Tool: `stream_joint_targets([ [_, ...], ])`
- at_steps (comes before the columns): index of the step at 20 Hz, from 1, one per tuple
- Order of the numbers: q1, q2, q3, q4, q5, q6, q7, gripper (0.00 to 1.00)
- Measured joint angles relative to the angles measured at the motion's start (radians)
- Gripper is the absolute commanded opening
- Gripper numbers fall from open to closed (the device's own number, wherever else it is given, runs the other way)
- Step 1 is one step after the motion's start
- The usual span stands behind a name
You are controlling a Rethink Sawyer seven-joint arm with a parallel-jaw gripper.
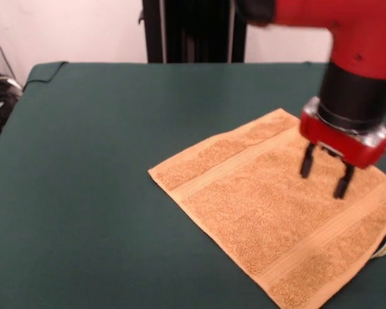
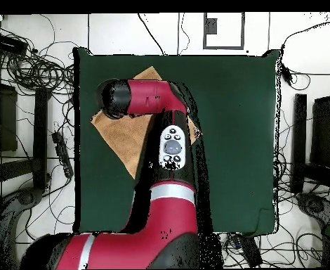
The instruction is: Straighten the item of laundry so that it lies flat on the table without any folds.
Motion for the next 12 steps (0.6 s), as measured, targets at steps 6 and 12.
stream_joint_targets([
  [6,-0.089,-0.147,0.002,0.098,-0.065,0.0,-0.001,1.0],
  [12,-0.166,-0.268,0.005,0.158,-0.142,0.0,-0.002,1.0],
])
